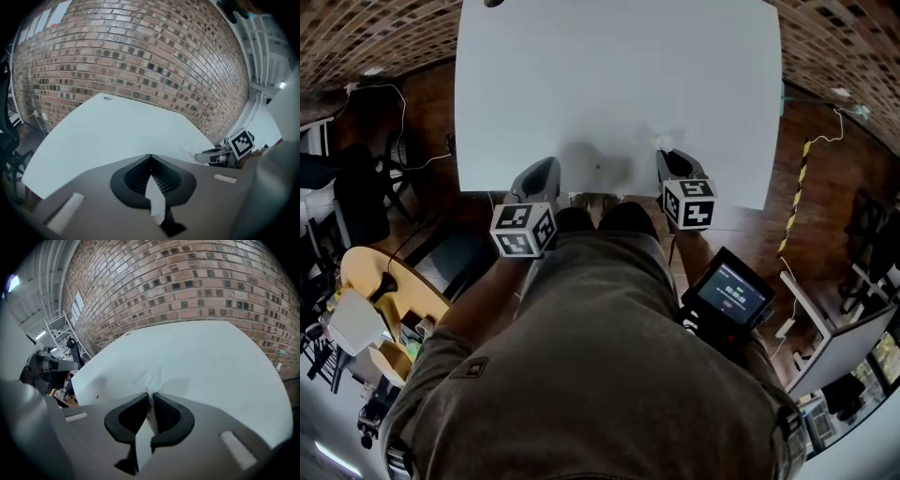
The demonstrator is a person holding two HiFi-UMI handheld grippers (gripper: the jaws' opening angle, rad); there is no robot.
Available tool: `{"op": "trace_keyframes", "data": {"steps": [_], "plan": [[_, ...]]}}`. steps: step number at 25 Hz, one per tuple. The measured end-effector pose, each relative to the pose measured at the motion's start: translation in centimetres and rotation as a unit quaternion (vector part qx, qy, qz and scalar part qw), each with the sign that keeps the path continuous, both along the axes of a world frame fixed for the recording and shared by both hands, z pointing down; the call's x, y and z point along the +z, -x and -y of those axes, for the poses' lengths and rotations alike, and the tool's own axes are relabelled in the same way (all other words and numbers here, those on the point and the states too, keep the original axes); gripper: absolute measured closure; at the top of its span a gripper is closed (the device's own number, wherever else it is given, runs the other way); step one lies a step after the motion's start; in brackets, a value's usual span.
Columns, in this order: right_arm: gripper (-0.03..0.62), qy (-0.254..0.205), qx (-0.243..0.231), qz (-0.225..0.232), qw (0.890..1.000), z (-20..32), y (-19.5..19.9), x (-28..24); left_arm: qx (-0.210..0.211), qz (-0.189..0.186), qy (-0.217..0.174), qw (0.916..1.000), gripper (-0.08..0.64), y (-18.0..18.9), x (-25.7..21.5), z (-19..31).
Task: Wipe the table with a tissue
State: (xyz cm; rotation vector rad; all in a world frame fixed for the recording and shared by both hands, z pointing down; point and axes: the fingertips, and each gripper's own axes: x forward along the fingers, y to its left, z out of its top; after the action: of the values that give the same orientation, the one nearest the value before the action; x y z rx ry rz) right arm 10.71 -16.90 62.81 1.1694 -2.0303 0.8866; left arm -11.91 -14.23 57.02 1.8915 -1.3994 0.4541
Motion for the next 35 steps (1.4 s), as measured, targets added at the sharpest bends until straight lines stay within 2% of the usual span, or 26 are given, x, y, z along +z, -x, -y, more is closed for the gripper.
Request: {"op": "trace_keyframes", "data": {"steps": [12,22,30,35], "plan": [[0.551,0.026,-0.055,0.025,0.998,0.4,3.5,0.8,-0.016,0.003,-0.012,0.9998,0.558,0.6,-0.6,0.9],[0.551,-0.021,-0.094,0.049,0.994,-1.4,7.8,-2.3,-0.008,0.0,-0.047,0.9988,0.558,1.2,-1.5,1.3],[0.551,-0.024,-0.108,0.05,0.993,-3.3,10.0,-3.0,0.007,-0.001,-0.063,0.998,0.558,1.7,-2.2,1.3],[0.551,-0.007,-0.132,0.048,0.99,-3.8,11.2,-1.9,0.007,0.004,-0.051,0.9987,0.558,1.9,-2.0,1.2]]}}
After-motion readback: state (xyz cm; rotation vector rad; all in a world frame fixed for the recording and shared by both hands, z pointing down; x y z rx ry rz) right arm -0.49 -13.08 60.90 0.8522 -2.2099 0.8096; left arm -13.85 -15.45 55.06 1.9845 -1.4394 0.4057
